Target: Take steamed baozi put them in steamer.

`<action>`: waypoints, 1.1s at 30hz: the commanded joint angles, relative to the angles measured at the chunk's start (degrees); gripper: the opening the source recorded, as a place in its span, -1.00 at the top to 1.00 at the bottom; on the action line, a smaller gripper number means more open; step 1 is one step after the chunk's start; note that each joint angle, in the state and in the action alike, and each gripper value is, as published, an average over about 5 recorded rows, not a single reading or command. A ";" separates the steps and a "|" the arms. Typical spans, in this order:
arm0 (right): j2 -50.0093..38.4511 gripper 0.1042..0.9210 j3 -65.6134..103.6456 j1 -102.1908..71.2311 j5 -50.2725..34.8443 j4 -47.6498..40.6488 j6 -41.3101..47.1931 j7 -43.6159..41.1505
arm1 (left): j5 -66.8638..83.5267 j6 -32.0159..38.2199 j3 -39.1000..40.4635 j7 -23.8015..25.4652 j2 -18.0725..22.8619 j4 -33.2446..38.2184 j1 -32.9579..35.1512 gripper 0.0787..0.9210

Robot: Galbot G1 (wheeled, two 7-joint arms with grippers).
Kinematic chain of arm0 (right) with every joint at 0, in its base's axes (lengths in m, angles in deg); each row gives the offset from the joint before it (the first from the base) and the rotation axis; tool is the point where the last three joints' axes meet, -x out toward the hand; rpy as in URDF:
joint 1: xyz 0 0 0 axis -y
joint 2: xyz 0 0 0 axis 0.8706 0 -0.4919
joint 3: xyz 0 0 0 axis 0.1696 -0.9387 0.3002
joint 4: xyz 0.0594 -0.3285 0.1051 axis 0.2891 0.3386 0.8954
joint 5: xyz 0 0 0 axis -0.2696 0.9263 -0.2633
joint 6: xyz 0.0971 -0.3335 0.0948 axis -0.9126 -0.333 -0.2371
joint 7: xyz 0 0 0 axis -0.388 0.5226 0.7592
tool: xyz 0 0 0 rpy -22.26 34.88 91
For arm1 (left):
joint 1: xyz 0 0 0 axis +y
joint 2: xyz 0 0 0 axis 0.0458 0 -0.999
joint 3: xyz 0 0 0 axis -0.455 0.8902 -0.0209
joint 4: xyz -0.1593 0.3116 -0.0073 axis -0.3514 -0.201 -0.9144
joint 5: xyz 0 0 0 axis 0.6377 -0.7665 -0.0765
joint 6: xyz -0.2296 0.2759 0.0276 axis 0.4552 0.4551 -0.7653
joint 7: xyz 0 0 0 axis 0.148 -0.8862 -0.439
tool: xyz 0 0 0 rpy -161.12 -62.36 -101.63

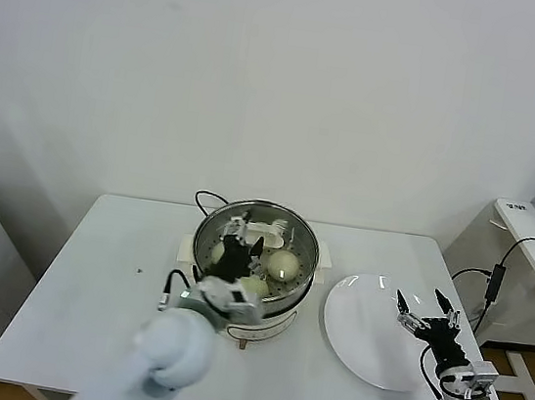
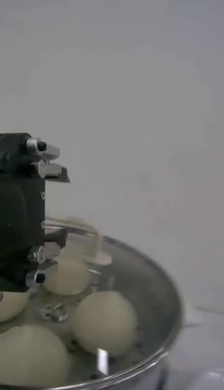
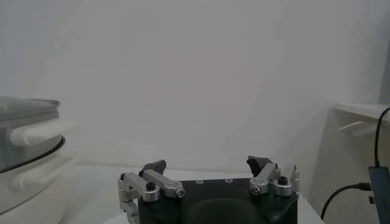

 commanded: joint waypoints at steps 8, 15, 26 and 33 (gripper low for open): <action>0.04 -0.76 -0.67 1.79 1.29 1.22 4.40 3.31 | 82.49 16.79 -39.78 -22.15 -12.59 -6.64 17.44 -0.76; 0.97 -0.76 0.11 0.22 1.15 2.23 4.63 4.95 | 80.40 24.00 -35.46 -21.09 -14.92 -18.22 22.97 -0.77; 2.28 -0.76 -0.49 -0.47 3.21 1.91 4.89 5.78 | 80.59 24.99 -33.88 -20.70 -11.90 -21.10 21.48 -0.77; 2.70 -0.76 -1.19 -0.14 3.69 1.40 4.90 6.16 | 83.24 23.19 -34.47 -20.70 -11.03 -20.23 20.77 -0.77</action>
